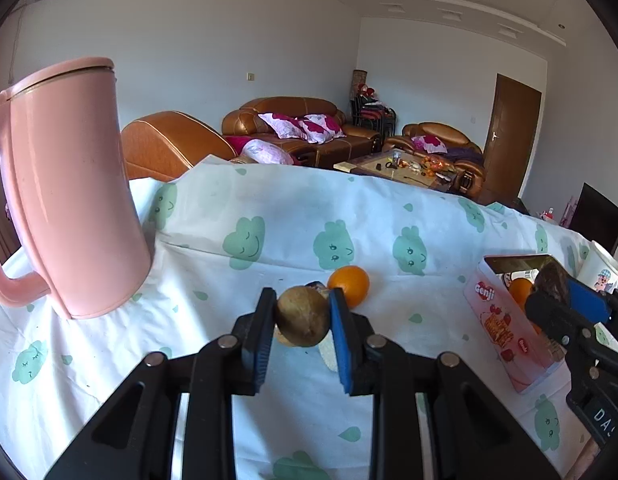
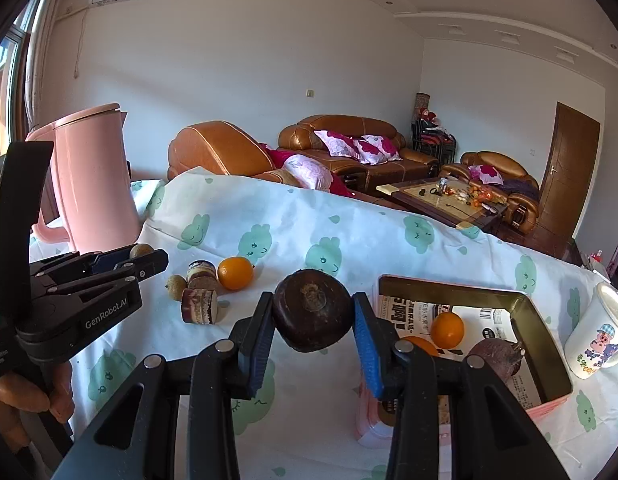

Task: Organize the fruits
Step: 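Carry both held fruits toward the tin box, then lower both held fruits into the tin box and open both tools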

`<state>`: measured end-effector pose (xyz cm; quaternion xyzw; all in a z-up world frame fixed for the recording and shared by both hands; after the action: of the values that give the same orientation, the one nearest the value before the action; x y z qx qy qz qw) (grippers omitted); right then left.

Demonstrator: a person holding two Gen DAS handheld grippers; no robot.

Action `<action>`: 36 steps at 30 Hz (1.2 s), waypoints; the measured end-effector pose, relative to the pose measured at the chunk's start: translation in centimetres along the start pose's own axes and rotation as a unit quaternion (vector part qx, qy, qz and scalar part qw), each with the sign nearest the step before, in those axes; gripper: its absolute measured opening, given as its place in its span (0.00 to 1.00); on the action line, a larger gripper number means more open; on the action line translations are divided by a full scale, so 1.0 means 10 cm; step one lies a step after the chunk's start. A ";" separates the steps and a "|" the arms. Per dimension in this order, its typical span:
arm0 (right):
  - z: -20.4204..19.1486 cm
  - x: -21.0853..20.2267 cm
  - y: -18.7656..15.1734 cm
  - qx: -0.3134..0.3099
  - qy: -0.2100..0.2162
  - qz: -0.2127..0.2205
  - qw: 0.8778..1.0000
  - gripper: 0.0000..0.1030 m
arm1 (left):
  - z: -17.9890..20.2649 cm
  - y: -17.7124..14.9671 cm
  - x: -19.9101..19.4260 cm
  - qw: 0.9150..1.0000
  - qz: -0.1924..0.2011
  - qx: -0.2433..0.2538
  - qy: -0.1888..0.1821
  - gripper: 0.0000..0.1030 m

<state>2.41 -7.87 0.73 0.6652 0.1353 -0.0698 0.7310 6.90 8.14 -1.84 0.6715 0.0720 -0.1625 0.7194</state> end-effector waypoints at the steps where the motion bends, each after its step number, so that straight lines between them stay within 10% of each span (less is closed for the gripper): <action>1: 0.03 -0.01 0.01 0.001 -0.002 0.002 1.000 0.39 | 0.04 0.00 -0.01 1.000 0.003 0.000 -0.002 0.28; 36: 1.36 -0.18 -0.02 0.044 -0.098 0.008 0.994 0.39 | 1.77 0.01 0.05 0.994 0.005 0.052 -0.100 0.28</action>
<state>2.02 -21.52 2.10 0.6880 0.0550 -0.1347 0.7110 5.34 -9.40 -0.34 0.6891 -0.0121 -0.2283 0.6876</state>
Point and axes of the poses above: each gripper's, at about its wrist camera, not at the fingertips, and x roughly the way its jaws point, z to its right, y to its top, the point moved 4 cm from there along x, roughly the way its jaws point, and after that the axes turned 14 degrees about z, right-handed, at the moved point
